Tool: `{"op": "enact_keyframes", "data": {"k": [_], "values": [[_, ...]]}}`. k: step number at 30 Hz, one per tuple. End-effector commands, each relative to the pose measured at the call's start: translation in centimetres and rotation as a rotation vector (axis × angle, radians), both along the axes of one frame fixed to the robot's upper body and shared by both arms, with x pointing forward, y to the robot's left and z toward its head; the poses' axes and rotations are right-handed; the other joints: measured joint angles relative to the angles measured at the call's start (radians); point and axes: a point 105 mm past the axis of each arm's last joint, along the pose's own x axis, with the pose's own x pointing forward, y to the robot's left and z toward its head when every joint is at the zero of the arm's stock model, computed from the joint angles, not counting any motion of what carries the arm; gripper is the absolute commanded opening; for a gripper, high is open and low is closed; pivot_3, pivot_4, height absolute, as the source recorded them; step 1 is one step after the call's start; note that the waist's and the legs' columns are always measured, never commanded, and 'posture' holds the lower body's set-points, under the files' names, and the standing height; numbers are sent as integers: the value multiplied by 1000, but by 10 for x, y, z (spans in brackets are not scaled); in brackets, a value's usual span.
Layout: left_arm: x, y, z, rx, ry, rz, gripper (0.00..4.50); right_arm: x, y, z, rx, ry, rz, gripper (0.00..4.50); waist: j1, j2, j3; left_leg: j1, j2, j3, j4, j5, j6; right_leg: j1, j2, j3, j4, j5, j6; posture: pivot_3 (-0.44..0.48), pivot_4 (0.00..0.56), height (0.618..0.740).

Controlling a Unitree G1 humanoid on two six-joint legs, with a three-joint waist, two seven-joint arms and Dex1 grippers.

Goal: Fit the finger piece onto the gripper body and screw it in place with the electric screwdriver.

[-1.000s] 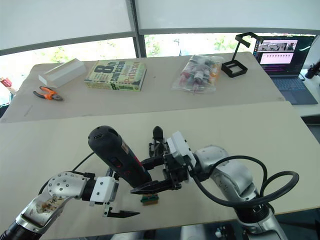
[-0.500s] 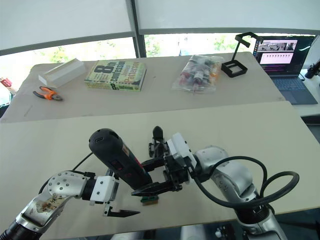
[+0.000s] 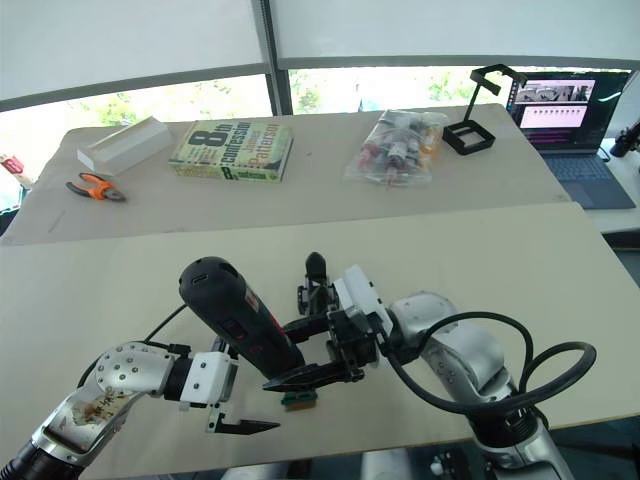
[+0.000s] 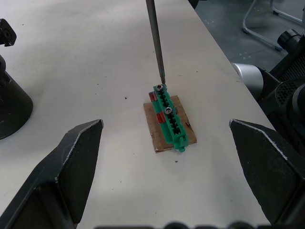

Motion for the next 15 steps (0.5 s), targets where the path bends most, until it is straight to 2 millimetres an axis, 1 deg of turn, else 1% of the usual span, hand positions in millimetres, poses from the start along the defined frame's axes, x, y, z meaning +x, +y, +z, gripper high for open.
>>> {"op": "enact_keyframes", "data": {"k": [1, 15], "values": [[-1, -3, 4, -13, -20, -12, 4500, -4, 0, 11, 46, -58, 26, 1922, 0, 0, 0, 0, 0, 0, 0, 0, 0, 0, 0, 0, 0, 0, 0, 0, 150, 738], [0, -3, 3, -14, -23, -10, 4500, -3, 2, 14, 50, -70, 28, 1922, 0, 0, 0, 0, 0, 0, 0, 0, 0, 0, 0, 0, 0, 0, 0, 0, 150, 738]]}}
